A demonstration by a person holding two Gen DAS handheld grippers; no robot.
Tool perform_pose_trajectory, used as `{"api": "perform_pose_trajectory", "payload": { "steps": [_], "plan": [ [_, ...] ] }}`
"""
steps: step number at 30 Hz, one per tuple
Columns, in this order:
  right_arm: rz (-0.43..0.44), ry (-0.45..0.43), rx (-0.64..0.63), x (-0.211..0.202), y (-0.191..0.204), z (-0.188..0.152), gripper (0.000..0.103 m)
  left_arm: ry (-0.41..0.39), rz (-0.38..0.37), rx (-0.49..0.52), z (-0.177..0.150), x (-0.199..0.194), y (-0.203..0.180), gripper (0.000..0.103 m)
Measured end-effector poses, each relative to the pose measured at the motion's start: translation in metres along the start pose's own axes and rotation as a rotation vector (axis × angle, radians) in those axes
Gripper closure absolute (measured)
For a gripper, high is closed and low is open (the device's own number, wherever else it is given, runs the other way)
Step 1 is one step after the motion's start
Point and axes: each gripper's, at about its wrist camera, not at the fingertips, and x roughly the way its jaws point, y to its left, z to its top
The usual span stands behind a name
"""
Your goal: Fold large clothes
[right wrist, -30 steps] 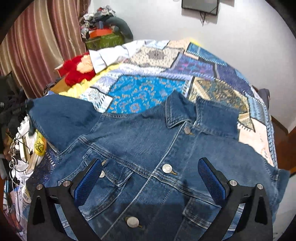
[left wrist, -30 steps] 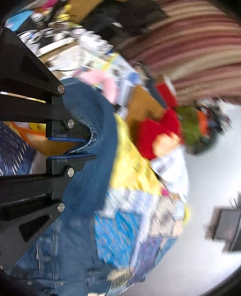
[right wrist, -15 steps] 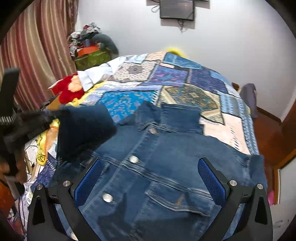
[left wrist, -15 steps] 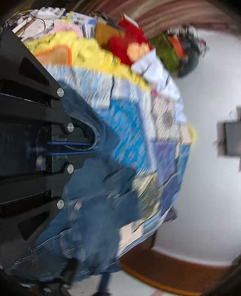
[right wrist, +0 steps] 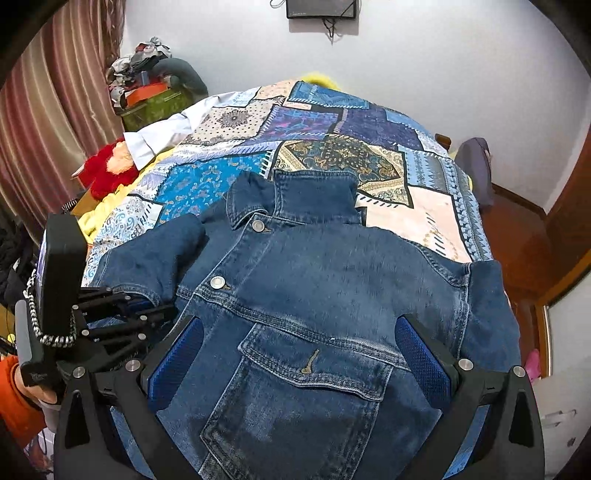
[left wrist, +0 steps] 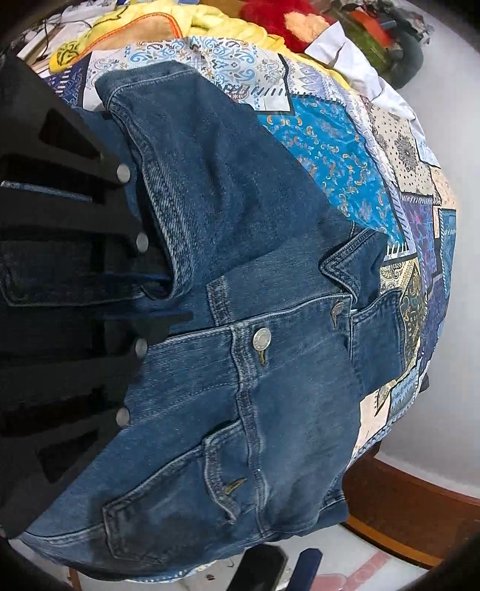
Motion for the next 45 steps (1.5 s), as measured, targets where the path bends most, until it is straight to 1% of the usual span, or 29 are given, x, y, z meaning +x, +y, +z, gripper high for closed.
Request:
{"api": "perform_pose_trajectory", "payload": {
  "steps": [1,3,5,8,9,10,12,14,15,17,19,22,24,27,28,29,31,33,34,36,37,39,40,43,45],
  "plan": [
    [0.001,0.001,-0.001,0.0,0.0,0.0,0.0,0.012,-0.005,0.004,-0.001,-0.003,0.0,0.064],
    [0.01,0.006,-0.003,0.002,0.003,0.003,0.0,0.013,0.0,0.004,0.0,-0.01,0.004,0.058],
    [0.016,0.004,-0.009,0.004,0.009,0.006,0.0,-0.016,-0.006,-0.004,0.003,-0.026,0.014,0.056],
    [0.024,-0.002,-0.022,0.006,0.018,0.012,0.0,-0.056,-0.014,-0.052,0.008,-0.051,0.04,0.054],
    [0.028,-0.003,-0.025,0.007,0.022,0.013,0.0,-0.067,-0.014,-0.073,0.01,-0.058,0.051,0.051],
    [0.034,-0.004,-0.032,0.008,0.027,0.015,0.0,-0.081,-0.01,-0.096,0.011,-0.066,0.063,0.046],
    [0.042,-0.005,-0.04,0.011,0.034,0.018,0.0,-0.11,0.036,-0.138,0.011,-0.079,0.088,0.037],
    [0.052,-0.002,-0.049,0.015,0.043,0.02,0.0,-0.131,0.103,-0.174,0.009,-0.088,0.115,0.037],
    [0.057,0.001,-0.052,0.017,0.047,0.021,0.0,-0.126,0.133,-0.194,0.007,-0.089,0.131,0.037],
    [0.067,0.006,-0.059,0.021,0.055,0.022,0.0,-0.102,0.159,-0.225,0.003,-0.085,0.153,0.037],
    [0.071,0.011,-0.07,0.023,0.063,0.023,0.0,-0.056,0.172,-0.266,-0.006,-0.073,0.177,0.037],
    [0.075,0.014,-0.084,0.026,0.073,0.023,0.0,0.03,0.145,-0.329,-0.021,-0.046,0.203,0.037],
    [0.075,0.018,-0.087,0.028,0.077,0.023,0.0,0.079,0.122,-0.362,-0.032,-0.027,0.213,0.037],
    [0.078,0.025,-0.086,0.03,0.08,0.023,0.0,0.126,0.069,-0.423,-0.044,-0.003,0.217,0.037],
    [0.078,0.026,-0.085,0.03,0.08,0.023,0.0,0.132,0.037,-0.452,-0.048,0.003,0.218,0.037],
    [0.079,0.029,-0.084,0.031,0.081,0.023,0.0,0.132,0.011,-0.474,-0.05,0.008,0.219,0.039],
    [0.077,0.029,-0.083,0.031,0.081,0.023,0.0,0.116,-0.029,-0.503,-0.051,0.012,0.218,0.062],
    [0.076,0.032,-0.08,0.031,0.081,0.023,0.0,0.101,-0.022,-0.496,-0.049,0.011,0.214,0.073],
    [0.076,0.031,-0.078,0.031,0.081,0.023,0.0,0.087,-0.011,-0.482,-0.047,0.009,0.21,0.082],
    [0.074,0.029,-0.078,0.03,0.08,0.021,0.0,0.058,0.033,-0.434,-0.041,0.0,0.201,0.085],
    [0.073,0.028,-0.079,0.029,0.079,0.021,0.0,0.038,0.068,-0.406,-0.037,-0.006,0.196,0.087],
    [0.071,0.027,-0.076,0.029,0.076,0.02,0.0,-0.003,0.116,-0.353,-0.026,-0.021,0.185,0.089],
    [0.071,0.027,-0.074,0.028,0.074,0.019,0.0,-0.035,0.14,-0.341,-0.022,-0.028,0.182,0.09],
    [0.071,0.015,-0.059,0.024,0.066,0.02,0.0,-0.111,0.173,-0.265,0.0,-0.057,0.16,0.09],
    [0.072,0.001,-0.046,0.02,0.06,0.02,0.0,-0.153,0.182,-0.221,0.013,-0.075,0.146,0.09]
  ]
}}
